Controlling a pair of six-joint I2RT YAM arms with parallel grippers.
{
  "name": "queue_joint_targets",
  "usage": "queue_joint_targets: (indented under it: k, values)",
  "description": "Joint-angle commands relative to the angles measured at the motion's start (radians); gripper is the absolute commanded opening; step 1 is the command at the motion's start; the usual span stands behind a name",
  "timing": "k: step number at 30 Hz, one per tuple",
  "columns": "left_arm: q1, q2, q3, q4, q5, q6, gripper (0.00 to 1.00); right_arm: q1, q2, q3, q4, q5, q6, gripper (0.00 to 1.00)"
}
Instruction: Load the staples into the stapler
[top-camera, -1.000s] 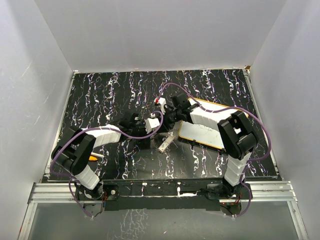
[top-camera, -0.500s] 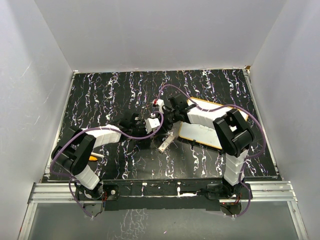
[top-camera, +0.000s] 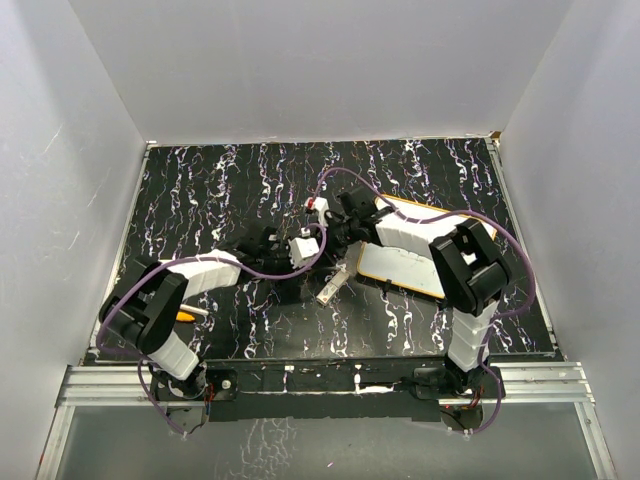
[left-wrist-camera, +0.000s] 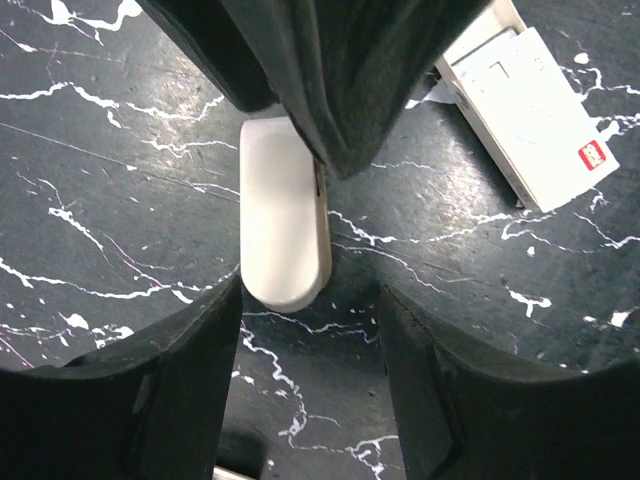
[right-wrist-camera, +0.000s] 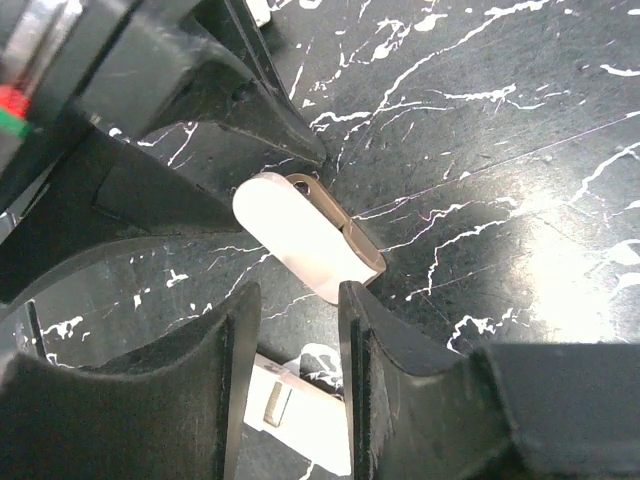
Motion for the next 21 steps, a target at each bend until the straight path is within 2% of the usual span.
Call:
queue_joint_targets:
  k: [1,6,9,16,21]
  values:
    - [-0.005,-0.08,0.012,-0.107,0.027,0.0,0.57,-0.026,-0.117,0.027,0.015,-0.042,-0.047,0.4]
    - [-0.005,-0.131,0.077,-0.23,0.036,-0.007,0.67,-0.062,-0.179,0.026,0.012,-0.05,-0.055,0.41]
    - [0.004,-0.169,0.107,-0.28,0.048,-0.001,0.7,-0.086,-0.219,0.027,0.012,-0.048,-0.053,0.42]
    - [0.071,-0.161,0.205,-0.341,0.131,-0.024,0.67,-0.138,-0.349,-0.007,0.019,-0.029,-0.027,0.44]
    - [0.077,-0.129,0.188,-0.243,0.14,-0.092,0.66,-0.172,-0.414,-0.094,0.077,-0.029,-0.01,0.46]
